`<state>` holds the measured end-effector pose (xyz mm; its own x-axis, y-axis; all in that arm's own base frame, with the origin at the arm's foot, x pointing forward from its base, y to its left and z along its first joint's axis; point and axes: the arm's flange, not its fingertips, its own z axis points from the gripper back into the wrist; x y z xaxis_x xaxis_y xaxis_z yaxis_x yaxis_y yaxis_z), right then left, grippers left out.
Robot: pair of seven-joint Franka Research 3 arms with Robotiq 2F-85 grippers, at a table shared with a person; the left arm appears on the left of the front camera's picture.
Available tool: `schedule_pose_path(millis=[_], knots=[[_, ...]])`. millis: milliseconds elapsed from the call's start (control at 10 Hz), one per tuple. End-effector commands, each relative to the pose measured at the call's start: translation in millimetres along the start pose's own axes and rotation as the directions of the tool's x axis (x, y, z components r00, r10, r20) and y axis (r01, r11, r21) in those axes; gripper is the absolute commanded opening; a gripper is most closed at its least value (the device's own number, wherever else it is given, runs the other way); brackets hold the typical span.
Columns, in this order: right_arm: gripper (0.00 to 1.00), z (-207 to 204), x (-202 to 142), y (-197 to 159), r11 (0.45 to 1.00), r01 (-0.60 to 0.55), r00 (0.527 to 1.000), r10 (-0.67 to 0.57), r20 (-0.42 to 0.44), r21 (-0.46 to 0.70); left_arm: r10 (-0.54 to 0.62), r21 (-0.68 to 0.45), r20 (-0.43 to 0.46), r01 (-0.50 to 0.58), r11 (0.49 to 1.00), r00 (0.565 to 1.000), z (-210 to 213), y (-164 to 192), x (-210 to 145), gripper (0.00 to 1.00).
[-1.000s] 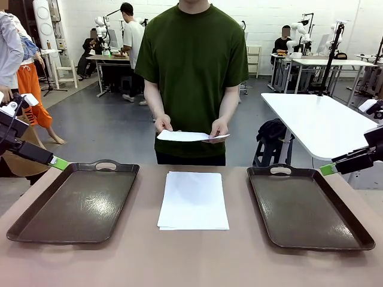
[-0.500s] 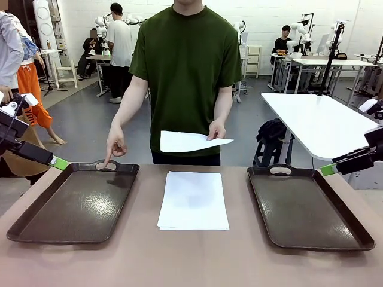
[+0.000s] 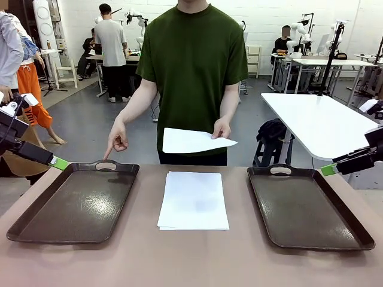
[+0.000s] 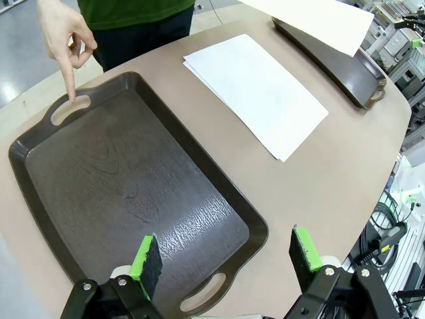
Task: Sort the A4 documents.
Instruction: Receive the A4 Paper.
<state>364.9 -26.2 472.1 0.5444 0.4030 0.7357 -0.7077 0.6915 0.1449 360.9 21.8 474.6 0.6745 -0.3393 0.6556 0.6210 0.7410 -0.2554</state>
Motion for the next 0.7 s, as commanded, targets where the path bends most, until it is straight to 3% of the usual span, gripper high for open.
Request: schedule_pose_path(millis=[0,200,600], knots=[[1.00,-2.9,0.6,-2.9,1.000,-0.009,1.000,0.009,0.014,0.017,-0.007,-0.015,0.010,0.007,1.000,1.000,0.5,2.4,-0.7,1.00],[1.00,-2.9,0.6,-2.9,1.000,-0.009,1.000,0.009,0.014,0.017,0.000,0.000,0.000,0.000,1.000,1.000,0.0,0.0,0.0,1.00],[1.00,-2.9,0.6,-2.9,1.000,-0.009,1.000,0.009,0.014,0.017,0.301,-0.197,0.006,-0.294,0.935,0.954,-38.0,6.0,44.1,1.00]])
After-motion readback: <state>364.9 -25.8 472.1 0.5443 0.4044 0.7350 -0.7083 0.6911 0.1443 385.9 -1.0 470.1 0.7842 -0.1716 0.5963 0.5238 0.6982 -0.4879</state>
